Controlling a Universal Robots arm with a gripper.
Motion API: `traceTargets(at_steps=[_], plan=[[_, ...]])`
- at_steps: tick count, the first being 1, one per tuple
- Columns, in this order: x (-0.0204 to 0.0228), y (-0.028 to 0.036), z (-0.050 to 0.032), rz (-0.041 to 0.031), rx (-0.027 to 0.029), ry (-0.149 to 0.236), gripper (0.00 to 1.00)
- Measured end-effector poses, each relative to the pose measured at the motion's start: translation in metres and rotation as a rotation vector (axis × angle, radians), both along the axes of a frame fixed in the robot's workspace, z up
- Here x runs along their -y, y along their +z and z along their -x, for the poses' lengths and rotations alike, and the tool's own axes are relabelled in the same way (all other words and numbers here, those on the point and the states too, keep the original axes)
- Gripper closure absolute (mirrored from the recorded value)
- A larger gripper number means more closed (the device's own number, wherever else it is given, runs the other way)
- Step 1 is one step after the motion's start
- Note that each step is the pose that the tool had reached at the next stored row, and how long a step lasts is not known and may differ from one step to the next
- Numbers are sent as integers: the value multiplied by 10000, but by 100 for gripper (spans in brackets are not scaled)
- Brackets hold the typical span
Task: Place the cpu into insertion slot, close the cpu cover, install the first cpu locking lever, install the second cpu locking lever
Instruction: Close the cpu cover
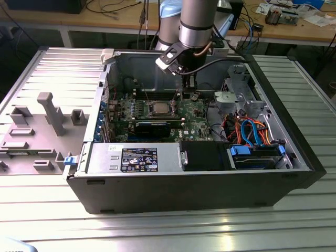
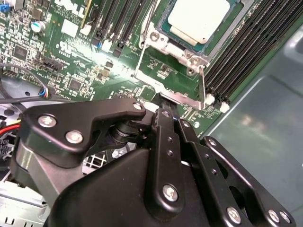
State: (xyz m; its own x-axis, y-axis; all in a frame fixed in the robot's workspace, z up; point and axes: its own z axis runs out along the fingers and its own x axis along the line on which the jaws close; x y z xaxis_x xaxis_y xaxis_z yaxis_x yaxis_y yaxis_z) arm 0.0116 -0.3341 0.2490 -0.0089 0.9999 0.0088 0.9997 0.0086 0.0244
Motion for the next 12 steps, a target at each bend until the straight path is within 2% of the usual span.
traceTargets(at_steps=[12], plan=[[0,-17,126,-1,1,-1,89]])
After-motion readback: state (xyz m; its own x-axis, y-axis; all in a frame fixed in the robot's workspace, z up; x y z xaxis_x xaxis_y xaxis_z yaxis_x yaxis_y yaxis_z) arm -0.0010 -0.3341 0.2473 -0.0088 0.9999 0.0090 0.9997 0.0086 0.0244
